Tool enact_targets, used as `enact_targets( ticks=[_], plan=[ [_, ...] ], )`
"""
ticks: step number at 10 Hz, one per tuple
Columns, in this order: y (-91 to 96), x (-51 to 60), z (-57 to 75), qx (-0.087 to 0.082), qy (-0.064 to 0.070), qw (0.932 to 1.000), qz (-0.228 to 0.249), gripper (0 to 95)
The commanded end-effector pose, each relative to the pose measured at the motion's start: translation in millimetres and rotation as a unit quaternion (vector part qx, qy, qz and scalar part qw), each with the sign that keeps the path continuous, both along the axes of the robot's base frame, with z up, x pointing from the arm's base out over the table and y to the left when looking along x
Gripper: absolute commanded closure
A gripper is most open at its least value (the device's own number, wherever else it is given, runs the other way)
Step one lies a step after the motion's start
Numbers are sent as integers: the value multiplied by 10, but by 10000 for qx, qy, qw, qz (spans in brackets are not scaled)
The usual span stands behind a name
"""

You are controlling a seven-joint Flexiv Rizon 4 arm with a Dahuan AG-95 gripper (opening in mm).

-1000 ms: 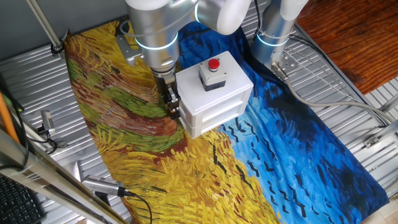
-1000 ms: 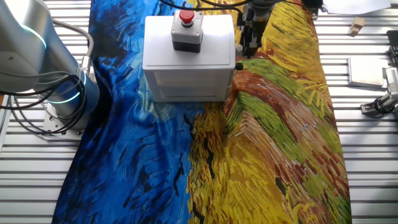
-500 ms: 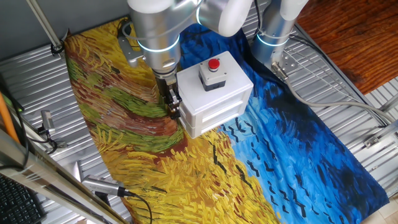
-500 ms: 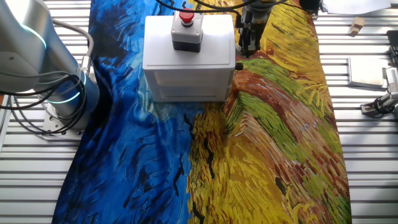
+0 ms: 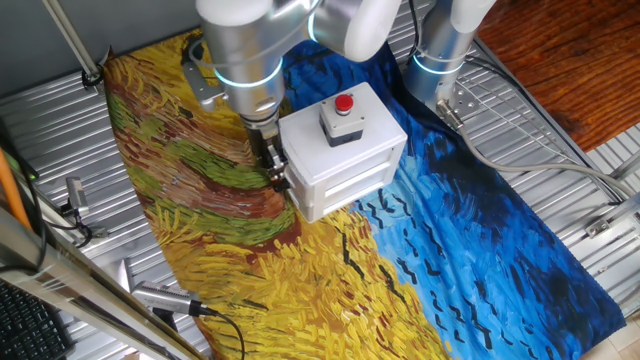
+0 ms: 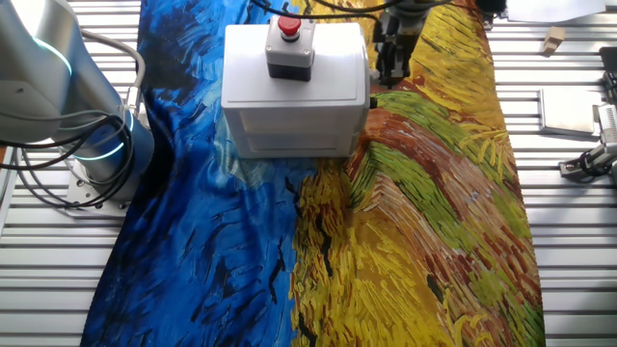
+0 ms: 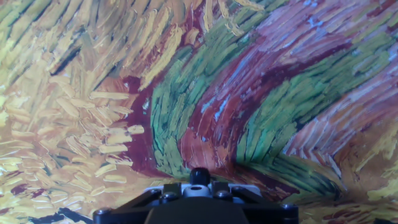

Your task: Take something out of a drawer

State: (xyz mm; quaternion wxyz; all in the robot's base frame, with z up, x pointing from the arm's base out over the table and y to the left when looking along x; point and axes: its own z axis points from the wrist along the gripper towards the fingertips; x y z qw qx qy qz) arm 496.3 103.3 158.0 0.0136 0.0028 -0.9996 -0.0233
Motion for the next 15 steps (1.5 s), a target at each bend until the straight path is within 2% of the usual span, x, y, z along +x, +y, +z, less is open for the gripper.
enact_targets(
  ticks=[1, 4, 12, 15],
  plan=[
    [-13, 36, -19, 17, -34, 10000, -2, 950],
    [-10, 163, 15, 42, 25, 10000, 5, 950],
    [-4, 362, -21, 61, 37, 10000, 10, 950],
    [2, 462, 5, 68, 108, 9999, 12, 950]
  ],
)
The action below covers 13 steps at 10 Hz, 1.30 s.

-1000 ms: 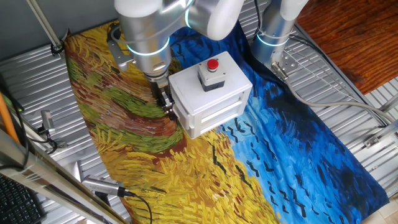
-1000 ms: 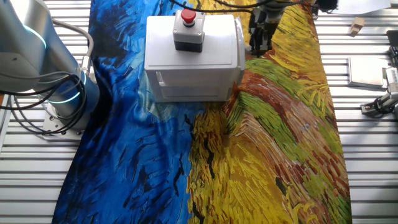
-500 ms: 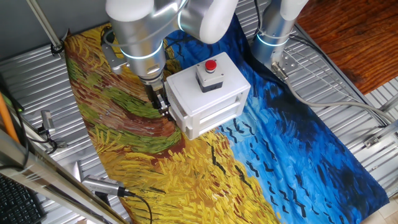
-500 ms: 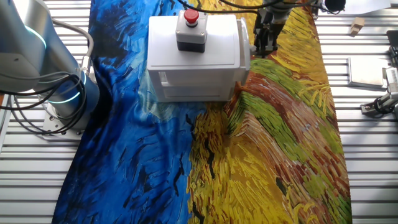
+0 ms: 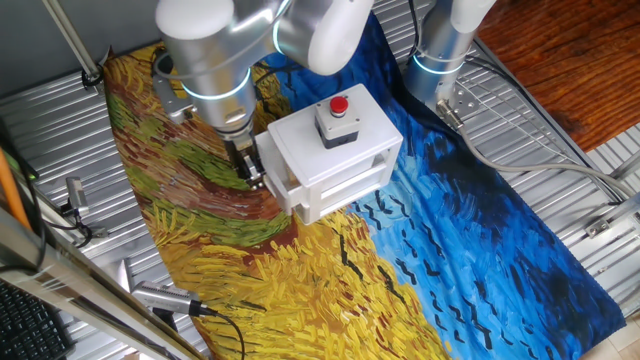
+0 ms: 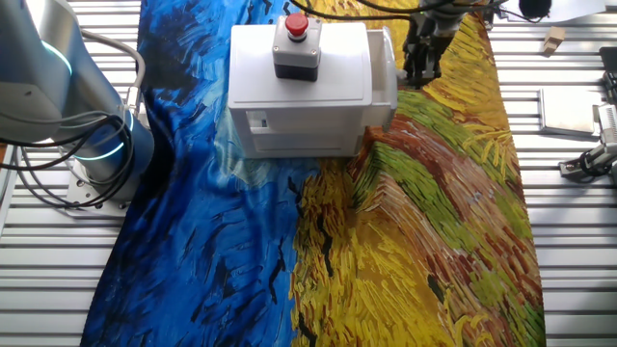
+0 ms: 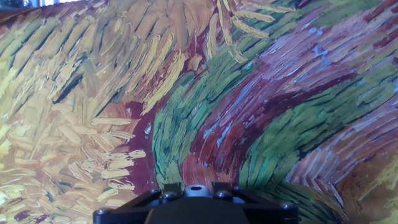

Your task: Take something out of a drawer

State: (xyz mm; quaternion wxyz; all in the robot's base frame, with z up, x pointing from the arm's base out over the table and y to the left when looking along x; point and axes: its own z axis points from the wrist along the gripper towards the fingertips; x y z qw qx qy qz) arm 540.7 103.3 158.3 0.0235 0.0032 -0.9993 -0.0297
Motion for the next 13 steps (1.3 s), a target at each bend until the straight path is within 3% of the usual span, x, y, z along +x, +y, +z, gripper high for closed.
enact_targets(
  ticks=[1, 13],
  plan=[
    [6, 46, 3, 2, 17, 10000, 21, 950],
    [62, 342, 1, 39, 59, 9999, 156, 950]
  ],
)
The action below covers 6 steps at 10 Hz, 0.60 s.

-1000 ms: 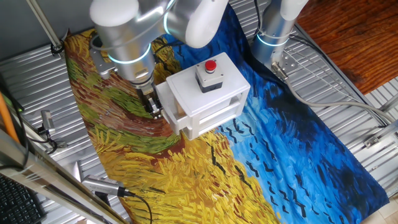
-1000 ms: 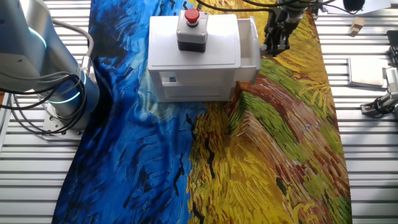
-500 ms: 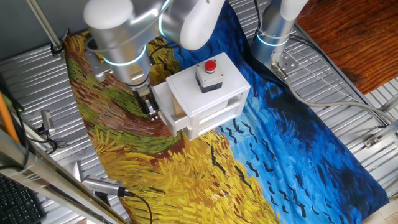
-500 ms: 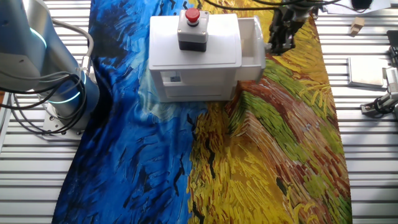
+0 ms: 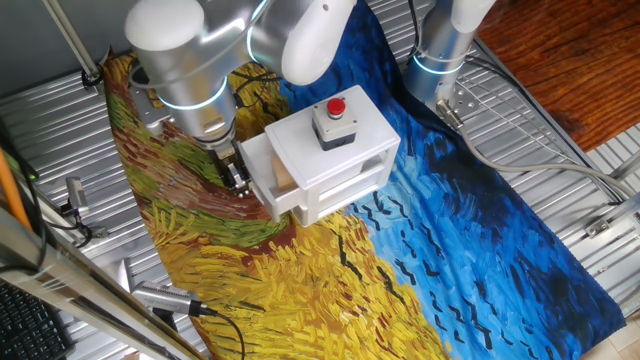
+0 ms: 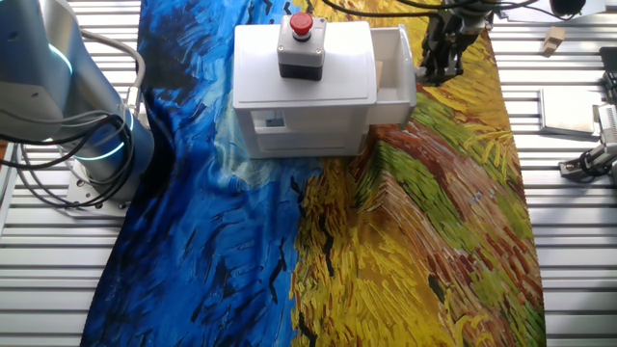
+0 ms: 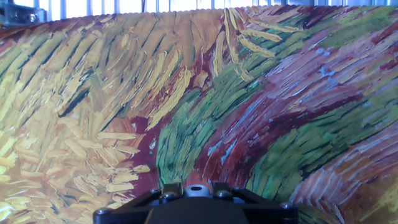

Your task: Take something out of a drawer

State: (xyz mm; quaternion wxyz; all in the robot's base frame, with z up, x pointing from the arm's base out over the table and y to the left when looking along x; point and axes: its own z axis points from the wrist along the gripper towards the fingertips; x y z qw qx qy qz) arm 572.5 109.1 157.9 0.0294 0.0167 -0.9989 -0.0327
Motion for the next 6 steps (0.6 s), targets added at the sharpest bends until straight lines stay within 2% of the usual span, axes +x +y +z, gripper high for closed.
enact_targets(
  ticks=[1, 6],
  plan=[
    [9, 43, 8, 9, 6, 10000, 32, 950],
    [55, 185, 33, 11, 4, 9999, 111, 950]
  ],
)
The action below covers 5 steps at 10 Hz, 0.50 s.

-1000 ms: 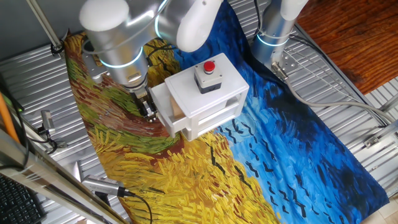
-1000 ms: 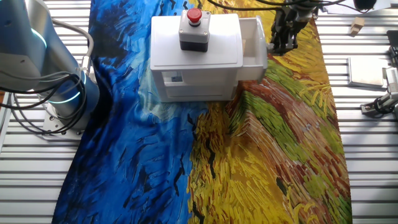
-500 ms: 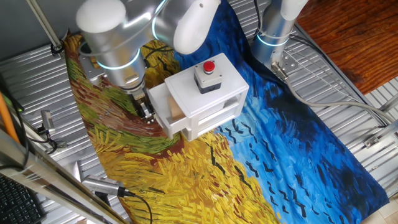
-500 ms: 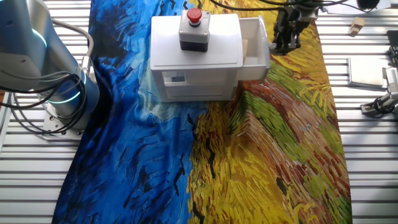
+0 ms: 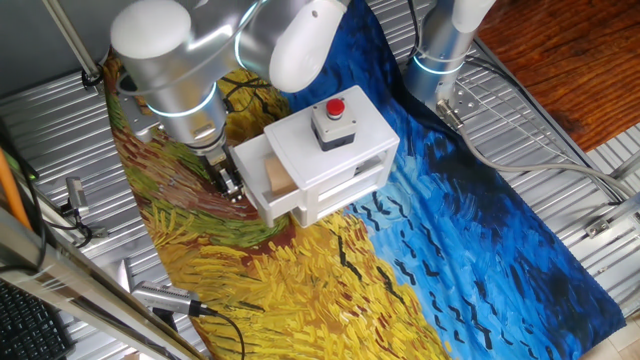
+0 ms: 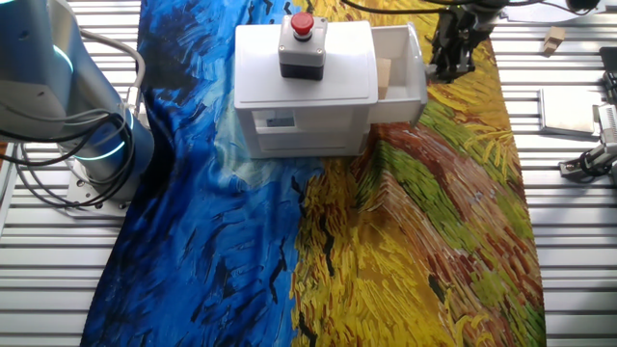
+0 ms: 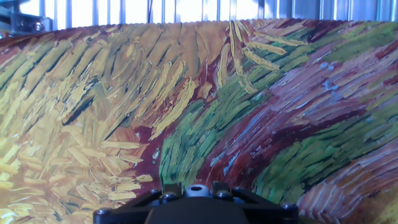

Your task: Take something out of a drawer

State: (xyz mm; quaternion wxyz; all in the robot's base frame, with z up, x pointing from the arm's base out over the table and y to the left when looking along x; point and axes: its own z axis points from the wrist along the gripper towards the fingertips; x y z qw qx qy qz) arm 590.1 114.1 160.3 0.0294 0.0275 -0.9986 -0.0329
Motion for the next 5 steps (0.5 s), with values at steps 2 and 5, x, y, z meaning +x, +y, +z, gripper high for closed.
enact_targets(
  ticks=[2, 5],
  plan=[
    [18, 51, 8, 4, 3, 10000, 41, 950],
    [17, 55, -11, 7, -4, 10000, 79, 950]
  ],
)
